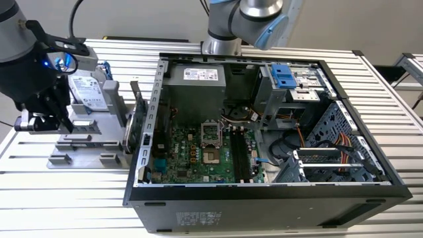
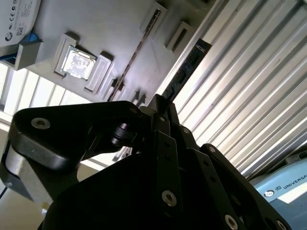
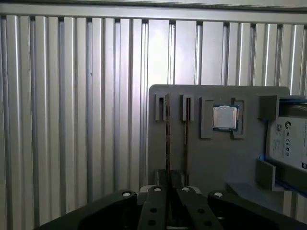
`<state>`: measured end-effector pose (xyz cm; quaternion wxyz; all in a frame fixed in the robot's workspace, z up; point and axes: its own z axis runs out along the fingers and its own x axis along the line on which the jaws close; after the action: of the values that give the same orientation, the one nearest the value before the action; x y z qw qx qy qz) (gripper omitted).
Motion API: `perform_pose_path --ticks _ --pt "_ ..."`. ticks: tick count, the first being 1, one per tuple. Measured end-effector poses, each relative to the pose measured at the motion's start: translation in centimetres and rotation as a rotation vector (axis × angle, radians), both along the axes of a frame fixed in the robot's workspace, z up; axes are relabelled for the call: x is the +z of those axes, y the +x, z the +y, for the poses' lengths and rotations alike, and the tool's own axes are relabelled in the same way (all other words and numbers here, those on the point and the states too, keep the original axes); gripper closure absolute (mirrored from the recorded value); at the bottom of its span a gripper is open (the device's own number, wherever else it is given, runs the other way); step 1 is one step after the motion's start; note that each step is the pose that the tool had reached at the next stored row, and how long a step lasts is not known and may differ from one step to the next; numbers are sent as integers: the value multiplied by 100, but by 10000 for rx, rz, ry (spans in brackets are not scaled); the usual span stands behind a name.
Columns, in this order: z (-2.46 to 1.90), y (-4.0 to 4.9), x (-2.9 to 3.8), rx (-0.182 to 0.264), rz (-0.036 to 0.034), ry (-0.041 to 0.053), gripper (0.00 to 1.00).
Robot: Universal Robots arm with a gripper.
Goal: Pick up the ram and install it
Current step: 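Pick up the ram and move it above insertion slot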
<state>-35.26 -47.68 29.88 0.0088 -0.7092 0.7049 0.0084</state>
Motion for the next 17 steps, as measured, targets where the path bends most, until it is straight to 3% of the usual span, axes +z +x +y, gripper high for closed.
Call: perform_pose_path --ticks 17 --pt "0 0 208 0 0 0 100"
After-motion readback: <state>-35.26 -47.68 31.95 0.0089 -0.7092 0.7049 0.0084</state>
